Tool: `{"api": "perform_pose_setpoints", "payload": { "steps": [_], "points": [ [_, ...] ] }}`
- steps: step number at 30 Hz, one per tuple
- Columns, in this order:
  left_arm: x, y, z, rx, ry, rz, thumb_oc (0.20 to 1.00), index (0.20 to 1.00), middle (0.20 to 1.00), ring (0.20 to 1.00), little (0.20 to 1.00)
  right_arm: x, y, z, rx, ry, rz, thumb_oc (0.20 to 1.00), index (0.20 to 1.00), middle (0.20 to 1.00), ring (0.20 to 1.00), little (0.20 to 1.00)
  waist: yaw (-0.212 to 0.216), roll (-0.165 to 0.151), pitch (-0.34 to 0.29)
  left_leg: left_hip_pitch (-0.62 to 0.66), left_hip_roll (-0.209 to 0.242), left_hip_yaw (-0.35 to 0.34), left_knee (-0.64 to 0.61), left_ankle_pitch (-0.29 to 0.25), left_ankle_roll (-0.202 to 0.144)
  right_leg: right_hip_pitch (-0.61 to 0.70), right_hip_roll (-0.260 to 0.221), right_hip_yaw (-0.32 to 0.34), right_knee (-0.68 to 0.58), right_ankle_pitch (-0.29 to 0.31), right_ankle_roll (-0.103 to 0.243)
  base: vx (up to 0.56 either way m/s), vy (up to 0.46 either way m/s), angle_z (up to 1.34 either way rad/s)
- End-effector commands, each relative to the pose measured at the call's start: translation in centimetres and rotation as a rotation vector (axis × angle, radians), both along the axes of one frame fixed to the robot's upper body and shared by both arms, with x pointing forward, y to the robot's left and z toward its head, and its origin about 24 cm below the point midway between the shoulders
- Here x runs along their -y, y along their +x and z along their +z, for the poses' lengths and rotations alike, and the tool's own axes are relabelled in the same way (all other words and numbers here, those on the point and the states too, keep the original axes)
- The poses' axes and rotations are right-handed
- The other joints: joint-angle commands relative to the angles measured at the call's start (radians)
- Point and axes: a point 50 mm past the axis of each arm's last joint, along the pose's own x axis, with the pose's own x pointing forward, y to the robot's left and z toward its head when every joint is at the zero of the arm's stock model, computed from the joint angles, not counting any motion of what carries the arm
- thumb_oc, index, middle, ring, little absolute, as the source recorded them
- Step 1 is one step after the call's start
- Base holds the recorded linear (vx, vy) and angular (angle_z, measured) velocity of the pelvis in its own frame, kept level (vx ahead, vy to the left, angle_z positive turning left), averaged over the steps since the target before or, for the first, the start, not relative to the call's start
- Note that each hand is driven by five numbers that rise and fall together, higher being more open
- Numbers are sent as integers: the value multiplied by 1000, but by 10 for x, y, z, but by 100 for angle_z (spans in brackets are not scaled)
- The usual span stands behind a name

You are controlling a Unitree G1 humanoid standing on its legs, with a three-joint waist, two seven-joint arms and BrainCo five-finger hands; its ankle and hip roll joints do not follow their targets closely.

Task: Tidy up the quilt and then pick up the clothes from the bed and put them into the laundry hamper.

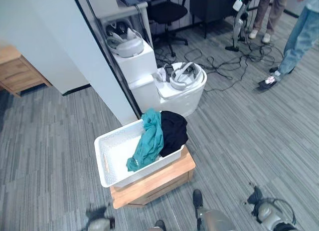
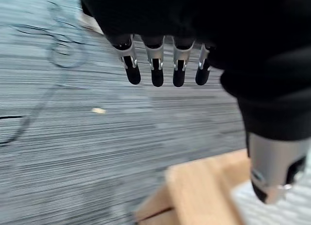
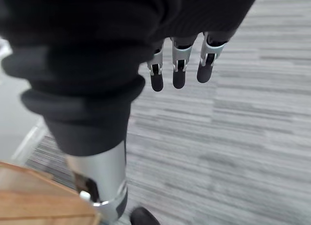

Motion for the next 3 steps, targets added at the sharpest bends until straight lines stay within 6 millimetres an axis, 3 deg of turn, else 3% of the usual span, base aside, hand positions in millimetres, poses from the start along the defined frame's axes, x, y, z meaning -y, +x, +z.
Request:
{"api": "perform_pose_setpoints", "payload": {
  "steps": [1, 3],
  "points": [
    [-2, -5, -2, -41, -42, -6, 1000, 1000, 1000, 1000, 1000, 7, 5, 2, -14, 8, -91, 1000, 1000, 1000, 1000, 1000, 2, -21, -2, -40, -5, 6, 1, -17, 3, 101, -103, 9, 48, -225, 146, 20, 45, 19],
    [1, -15, -6, -80, -66, 10, 1000, 1000, 1000, 1000, 1000, 6, 2, -1, -37, 14, -96, 1000, 1000, 1000, 1000, 1000, 4, -23, -5, -37, -7, 6, 1, -19, 4, 105, -104, 8, 45, -224, 146, 11, 41, 3]
  ]
}}
